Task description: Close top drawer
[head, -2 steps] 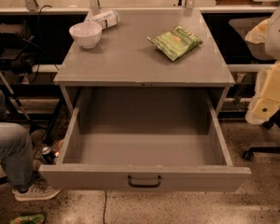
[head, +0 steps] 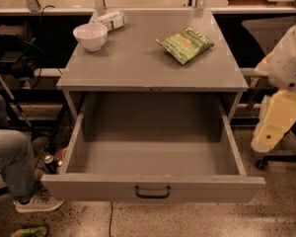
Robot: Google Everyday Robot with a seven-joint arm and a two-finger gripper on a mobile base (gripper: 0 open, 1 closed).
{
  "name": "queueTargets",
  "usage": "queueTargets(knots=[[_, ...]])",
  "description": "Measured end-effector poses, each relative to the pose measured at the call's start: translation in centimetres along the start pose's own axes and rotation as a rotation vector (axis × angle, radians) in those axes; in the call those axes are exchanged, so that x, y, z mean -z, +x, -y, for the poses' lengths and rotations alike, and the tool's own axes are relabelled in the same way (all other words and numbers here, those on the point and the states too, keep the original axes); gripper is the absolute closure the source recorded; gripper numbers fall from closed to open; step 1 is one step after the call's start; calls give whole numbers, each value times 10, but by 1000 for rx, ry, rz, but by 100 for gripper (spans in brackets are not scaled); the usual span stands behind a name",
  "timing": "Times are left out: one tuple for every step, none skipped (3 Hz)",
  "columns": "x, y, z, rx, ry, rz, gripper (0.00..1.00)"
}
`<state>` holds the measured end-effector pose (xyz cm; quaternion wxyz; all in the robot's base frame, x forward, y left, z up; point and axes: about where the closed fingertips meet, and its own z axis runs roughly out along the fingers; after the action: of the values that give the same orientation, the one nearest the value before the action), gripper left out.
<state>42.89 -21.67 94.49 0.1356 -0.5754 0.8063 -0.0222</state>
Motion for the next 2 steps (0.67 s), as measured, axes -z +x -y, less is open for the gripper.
queueTargets(knots=[[-93,19,-50,-139,-200,-73,0],[-148,37,-86,-214,-305,-120,0]])
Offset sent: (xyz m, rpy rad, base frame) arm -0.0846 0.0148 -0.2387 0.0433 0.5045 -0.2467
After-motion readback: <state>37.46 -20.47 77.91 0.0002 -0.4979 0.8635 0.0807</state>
